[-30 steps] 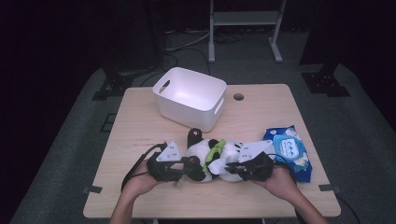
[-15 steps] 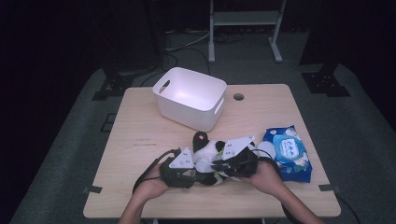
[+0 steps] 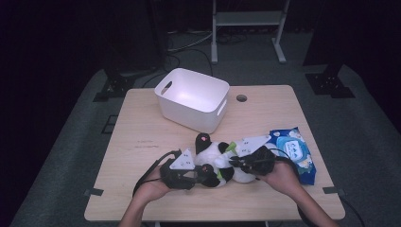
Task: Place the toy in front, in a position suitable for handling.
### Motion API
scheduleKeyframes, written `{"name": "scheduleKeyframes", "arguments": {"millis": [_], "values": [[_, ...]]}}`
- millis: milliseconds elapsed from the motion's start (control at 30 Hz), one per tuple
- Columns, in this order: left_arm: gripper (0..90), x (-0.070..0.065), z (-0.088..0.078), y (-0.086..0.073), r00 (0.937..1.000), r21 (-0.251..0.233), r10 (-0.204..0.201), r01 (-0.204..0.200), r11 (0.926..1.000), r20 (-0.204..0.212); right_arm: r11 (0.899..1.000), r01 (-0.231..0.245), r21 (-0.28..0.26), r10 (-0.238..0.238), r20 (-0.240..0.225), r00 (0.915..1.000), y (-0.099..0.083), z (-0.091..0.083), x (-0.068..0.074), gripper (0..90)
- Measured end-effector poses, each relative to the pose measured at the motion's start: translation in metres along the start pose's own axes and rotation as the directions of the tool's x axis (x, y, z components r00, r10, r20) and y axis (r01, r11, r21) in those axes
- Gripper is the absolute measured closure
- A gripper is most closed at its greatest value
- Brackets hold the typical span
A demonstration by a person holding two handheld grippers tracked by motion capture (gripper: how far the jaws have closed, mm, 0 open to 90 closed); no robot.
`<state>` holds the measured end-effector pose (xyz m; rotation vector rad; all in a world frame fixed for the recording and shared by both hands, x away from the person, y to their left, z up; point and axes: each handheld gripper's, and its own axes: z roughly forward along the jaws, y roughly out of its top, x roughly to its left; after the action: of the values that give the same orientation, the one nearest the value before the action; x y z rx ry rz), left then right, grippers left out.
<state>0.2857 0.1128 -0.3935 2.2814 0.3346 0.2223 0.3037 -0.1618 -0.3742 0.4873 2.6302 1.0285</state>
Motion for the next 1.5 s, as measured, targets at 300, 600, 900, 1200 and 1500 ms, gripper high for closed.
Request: {"name": "scheduleKeyframes", "arguments": {"millis": [300,600,900,1200,1500], "values": [[61.3,-0.005,0.004,0.003,0.9997,0.008,0.021,-0.021,0.9997,0.013,0.999,-0.027,-0.037,0.024,-0.060,0.9979,0.004,0.006,0.003,83.0],[61.7,-0.007,0.006,0.003,0.9991,0.009,0.031,-0.032,0.9995,0.028,0.999,0.022,-0.043,-0.025,-0.075,0.9969,0.045,0.026,0.003,82.8],[61.9,-0.007,0.006,0.001,0.9989,0.008,0.026,-0.027,0.9996,0.040,0.999,0.029,-0.038,-0.031,-0.052,0.9982,0.069,0.042,-0.009,83.0],[62.0,-0.006,0.004,0.001,0.9989,0.013,0.037,-0.038,0.9992,0.027,1.000,0.010,-0.020,-0.011,-0.057,0.9983,0.067,0.040,-0.017,83.0],[62.0,-0.004,0.004,0.001,0.9992,0.011,0.032,-0.032,0.9994,0.026,1.000,-0.002,0.000,0.002,-0.040,0.9992,0.051,0.021,-0.025,83.0]]}}
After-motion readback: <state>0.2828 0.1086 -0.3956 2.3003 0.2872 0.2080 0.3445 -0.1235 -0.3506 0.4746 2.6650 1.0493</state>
